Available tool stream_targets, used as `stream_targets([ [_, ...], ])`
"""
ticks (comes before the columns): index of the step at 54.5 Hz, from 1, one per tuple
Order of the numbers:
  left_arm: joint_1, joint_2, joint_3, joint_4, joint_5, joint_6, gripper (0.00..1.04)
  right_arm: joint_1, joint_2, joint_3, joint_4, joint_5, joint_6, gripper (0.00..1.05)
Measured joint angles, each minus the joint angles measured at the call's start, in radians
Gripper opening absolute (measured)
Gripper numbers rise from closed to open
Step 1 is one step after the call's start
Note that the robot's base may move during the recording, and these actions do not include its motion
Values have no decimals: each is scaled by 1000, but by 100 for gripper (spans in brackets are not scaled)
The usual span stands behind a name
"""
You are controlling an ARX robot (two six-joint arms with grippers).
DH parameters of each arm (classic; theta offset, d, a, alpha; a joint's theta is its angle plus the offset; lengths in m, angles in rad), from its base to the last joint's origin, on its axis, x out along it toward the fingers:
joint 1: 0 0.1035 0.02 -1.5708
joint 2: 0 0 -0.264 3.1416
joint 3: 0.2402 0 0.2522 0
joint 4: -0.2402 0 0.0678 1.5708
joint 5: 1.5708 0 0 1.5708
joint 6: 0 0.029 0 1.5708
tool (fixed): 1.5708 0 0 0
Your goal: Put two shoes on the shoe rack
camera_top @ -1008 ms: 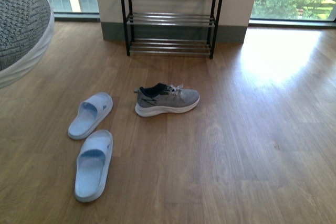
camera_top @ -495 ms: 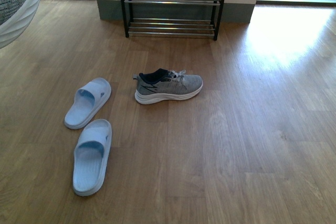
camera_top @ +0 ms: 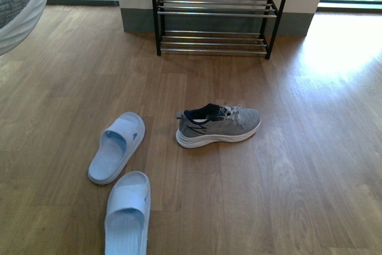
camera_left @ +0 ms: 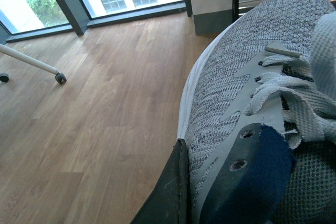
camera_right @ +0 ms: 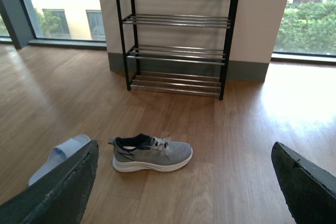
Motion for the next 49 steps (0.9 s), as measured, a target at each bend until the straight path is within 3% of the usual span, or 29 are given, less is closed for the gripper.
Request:
stream_targets([
  [49, 0, 1, 0, 0, 8, 0, 2, 0, 0, 0, 0, 0, 0, 95],
])
